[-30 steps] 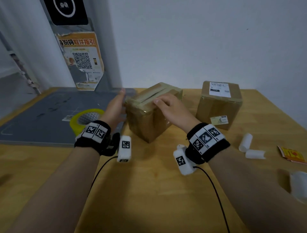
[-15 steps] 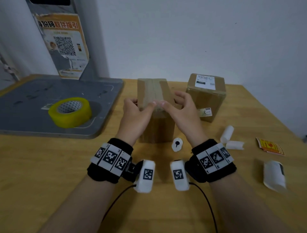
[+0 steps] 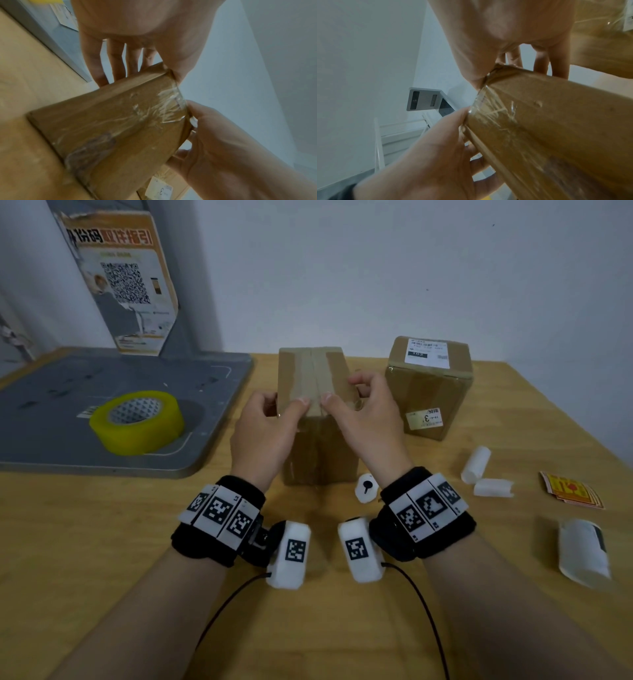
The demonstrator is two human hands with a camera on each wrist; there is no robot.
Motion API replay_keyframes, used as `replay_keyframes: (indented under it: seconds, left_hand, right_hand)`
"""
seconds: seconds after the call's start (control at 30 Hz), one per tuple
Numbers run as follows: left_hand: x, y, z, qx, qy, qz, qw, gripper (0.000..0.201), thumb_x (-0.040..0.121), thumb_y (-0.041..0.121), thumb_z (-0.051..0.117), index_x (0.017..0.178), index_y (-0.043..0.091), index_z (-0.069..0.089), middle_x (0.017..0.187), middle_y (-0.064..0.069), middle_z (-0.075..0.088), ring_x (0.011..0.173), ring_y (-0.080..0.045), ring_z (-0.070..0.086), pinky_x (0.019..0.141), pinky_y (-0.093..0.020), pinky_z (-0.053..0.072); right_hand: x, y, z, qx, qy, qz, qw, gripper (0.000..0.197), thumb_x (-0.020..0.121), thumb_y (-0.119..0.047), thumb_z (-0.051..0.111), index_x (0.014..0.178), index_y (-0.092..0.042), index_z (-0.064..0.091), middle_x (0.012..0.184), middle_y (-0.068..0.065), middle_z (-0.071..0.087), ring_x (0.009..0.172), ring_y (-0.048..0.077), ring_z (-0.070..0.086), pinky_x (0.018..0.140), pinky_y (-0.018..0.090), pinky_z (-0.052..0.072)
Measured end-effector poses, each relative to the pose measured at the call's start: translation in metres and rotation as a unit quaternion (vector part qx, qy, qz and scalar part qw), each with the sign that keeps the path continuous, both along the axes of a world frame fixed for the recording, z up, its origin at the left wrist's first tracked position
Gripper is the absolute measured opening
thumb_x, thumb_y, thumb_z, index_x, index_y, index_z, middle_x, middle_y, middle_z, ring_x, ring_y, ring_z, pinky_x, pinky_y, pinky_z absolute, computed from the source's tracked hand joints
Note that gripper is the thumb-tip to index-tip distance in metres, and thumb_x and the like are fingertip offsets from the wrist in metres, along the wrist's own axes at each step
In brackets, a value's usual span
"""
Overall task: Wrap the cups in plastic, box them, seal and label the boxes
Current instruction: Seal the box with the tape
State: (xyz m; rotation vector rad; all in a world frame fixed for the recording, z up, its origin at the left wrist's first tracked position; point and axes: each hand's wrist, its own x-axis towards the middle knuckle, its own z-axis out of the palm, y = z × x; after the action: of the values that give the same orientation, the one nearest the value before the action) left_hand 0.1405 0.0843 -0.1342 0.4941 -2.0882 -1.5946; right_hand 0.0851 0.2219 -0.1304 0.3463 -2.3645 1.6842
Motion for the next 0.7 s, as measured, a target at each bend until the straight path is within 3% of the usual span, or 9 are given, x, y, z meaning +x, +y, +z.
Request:
replay_keyframes:
  seconds: [0.1,0.23,0.4,0.57,0.63,0.7]
  left_hand:
    - [0.001,0.000,-0.002,-0.002,0.009,-0.003,1.000,0.041,0.077,0.063,0.067,0.107,0.034,0.066,0.102,0.014,0.073,0.096,-0.010,0.070,0.088,-0.046,0.060]
    - [0.000,-0.001,-0.002,0.019,0.010,-0.001,1.000,0.046,0.072,0.068,0.065,0.104,0.035,0.066,0.101,0.013,0.074,0.097,-0.013,0.071,0.088,-0.049,0.060]
    - [-0.002,0.001,-0.010,0.003,0.038,0.016,0.999,0.031,0.090,0.061,0.054,0.099,0.033,0.065,0.099,0.009,0.071,0.095,-0.013,0.067,0.089,-0.050,0.057]
    - [-0.003,0.005,-0.010,0.010,0.063,0.006,0.998,0.027,0.107,0.045,0.040,0.098,0.027,0.058,0.095,0.002,0.061,0.084,-0.008,0.056,0.081,-0.037,0.048]
    - [-0.005,0.004,-0.011,0.037,0.050,-0.018,0.998,0.030,0.109,0.048,0.032,0.107,0.028,0.054,0.105,0.005,0.059,0.092,-0.004,0.055,0.085,-0.033,0.046]
    - [-0.009,0.001,-0.013,0.093,0.023,-0.046,0.994,0.049,0.104,0.062,0.026,0.129,0.027,0.050,0.126,0.007,0.059,0.113,-0.004,0.055,0.102,-0.038,0.044]
  right_hand:
    - [-0.001,0.003,-0.001,-0.006,0.012,-0.004,1.000,0.029,0.089,-0.041,0.074,0.113,-0.031,0.062,0.109,-0.020,0.059,0.108,0.006,0.058,0.099,0.039,0.050]
    - [-0.003,0.007,-0.002,-0.021,0.029,-0.012,0.999,0.010,0.091,-0.039,0.072,0.100,-0.035,0.073,0.102,-0.021,0.071,0.105,0.001,0.063,0.100,0.038,0.052]
    - [-0.007,0.012,-0.004,-0.064,0.015,0.000,0.998,0.019,0.096,-0.034,0.068,0.108,-0.028,0.080,0.104,-0.020,0.075,0.105,-0.006,0.064,0.095,0.022,0.050]
    - [-0.011,0.009,-0.011,-0.115,0.001,0.001,0.993,0.022,0.100,-0.031,0.064,0.111,-0.023,0.080,0.108,-0.015,0.077,0.105,-0.003,0.066,0.096,0.023,0.053]
    - [-0.012,0.008,-0.013,-0.127,0.007,0.000,0.992,0.023,0.102,-0.031,0.061,0.111,-0.021,0.080,0.107,-0.014,0.076,0.103,-0.003,0.066,0.095,0.022,0.053]
    - [-0.011,0.005,-0.018,-0.156,0.006,0.004,0.988,0.024,0.103,-0.030,0.059,0.111,-0.020,0.079,0.107,-0.013,0.076,0.103,-0.002,0.066,0.095,0.025,0.053]
